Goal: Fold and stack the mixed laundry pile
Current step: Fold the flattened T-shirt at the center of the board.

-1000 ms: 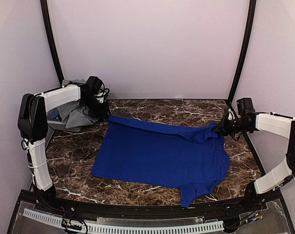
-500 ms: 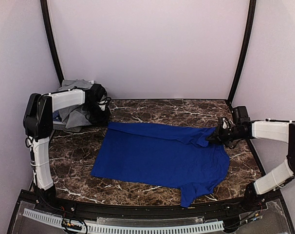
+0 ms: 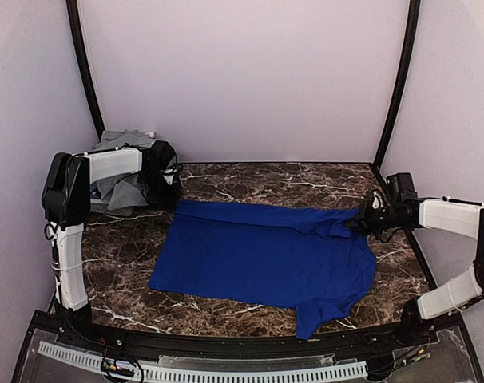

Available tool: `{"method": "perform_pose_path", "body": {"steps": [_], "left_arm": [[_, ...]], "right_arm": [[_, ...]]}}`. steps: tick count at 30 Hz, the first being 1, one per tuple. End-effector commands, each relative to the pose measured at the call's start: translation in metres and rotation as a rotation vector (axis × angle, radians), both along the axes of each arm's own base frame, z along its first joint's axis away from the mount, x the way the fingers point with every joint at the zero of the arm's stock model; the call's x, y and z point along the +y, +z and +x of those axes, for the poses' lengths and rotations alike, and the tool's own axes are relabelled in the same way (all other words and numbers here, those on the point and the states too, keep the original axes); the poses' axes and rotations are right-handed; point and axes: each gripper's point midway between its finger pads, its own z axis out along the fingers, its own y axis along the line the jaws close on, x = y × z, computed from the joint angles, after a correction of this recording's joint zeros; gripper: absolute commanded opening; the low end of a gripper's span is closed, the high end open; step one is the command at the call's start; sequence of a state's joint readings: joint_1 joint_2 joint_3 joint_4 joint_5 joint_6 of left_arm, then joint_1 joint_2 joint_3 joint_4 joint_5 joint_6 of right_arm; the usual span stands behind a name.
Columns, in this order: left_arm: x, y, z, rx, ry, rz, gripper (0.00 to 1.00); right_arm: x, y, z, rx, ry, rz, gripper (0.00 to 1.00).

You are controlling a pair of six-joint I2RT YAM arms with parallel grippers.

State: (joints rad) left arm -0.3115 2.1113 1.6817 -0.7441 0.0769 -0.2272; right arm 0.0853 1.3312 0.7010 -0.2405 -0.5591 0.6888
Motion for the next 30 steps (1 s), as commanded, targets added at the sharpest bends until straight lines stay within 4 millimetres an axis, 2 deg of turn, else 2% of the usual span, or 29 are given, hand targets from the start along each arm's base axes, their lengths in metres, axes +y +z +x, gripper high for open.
{"method": "perform_pose_path", "body": {"steps": [1, 6, 9, 11, 12, 13, 14, 15, 16, 18, 19, 21, 23, 25, 30], "left_arm": [[0.008, 0.003, 0.002, -0.004, 0.006, 0.031, 0.00], [0.009, 0.000, 0.002, 0.008, 0.003, 0.042, 0.00], [0.009, -0.002, -0.001, 0.022, 0.005, 0.044, 0.02], [0.009, -0.001, -0.002, 0.025, 0.010, 0.040, 0.10], [0.007, 0.000, -0.001, 0.020, 0.008, 0.028, 0.18], [0.004, 0.006, 0.000, 0.005, 0.004, 0.015, 0.21], [-0.002, 0.010, 0.002, -0.016, -0.006, -0.015, 0.29], [-0.010, 0.026, 0.003, -0.059, -0.024, -0.040, 0.34], [-0.019, 0.034, 0.006, -0.100, -0.042, -0.077, 0.43], [-0.037, 0.063, 0.009, -0.196, -0.087, -0.151, 0.55], [-0.046, 0.082, 0.012, -0.258, -0.105, -0.185, 0.57], [-0.062, 0.102, 0.013, -0.300, -0.145, -0.248, 0.64], [-0.077, 0.111, 0.012, -0.307, -0.182, -0.298, 0.68], [-0.093, 0.111, 0.010, -0.305, -0.224, -0.323, 0.69], [-0.126, 0.095, 0.002, -0.284, -0.293, -0.313, 0.69]], "right_arm": [[-0.008, 0.001, 0.001, -0.023, -0.010, -0.029, 0.00], [-0.006, -0.026, -0.006, 0.033, 0.018, -0.030, 0.00], [0.000, -0.035, -0.014, 0.048, 0.035, 0.007, 0.00], [0.006, -0.033, -0.017, 0.043, 0.057, 0.028, 0.00], [0.010, -0.031, -0.018, 0.035, 0.071, 0.042, 0.00], [0.013, -0.027, -0.017, 0.027, 0.083, 0.058, 0.00], [0.016, -0.023, -0.016, 0.016, 0.092, 0.072, 0.00], [0.019, -0.019, -0.013, 0.001, 0.102, 0.086, 0.00], [0.020, -0.015, -0.010, -0.008, 0.104, 0.092, 0.00], [0.021, -0.004, 0.000, -0.037, 0.104, 0.090, 0.00], [0.021, 0.001, 0.007, -0.052, 0.103, 0.087, 0.00], [0.019, 0.006, 0.020, -0.057, 0.097, 0.071, 0.00], [0.015, 0.005, 0.034, -0.058, 0.085, 0.051, 0.00], [0.010, 0.002, 0.048, -0.055, 0.072, 0.038, 0.00], [-0.012, -0.015, 0.080, -0.042, 0.017, 0.017, 0.04]]}}
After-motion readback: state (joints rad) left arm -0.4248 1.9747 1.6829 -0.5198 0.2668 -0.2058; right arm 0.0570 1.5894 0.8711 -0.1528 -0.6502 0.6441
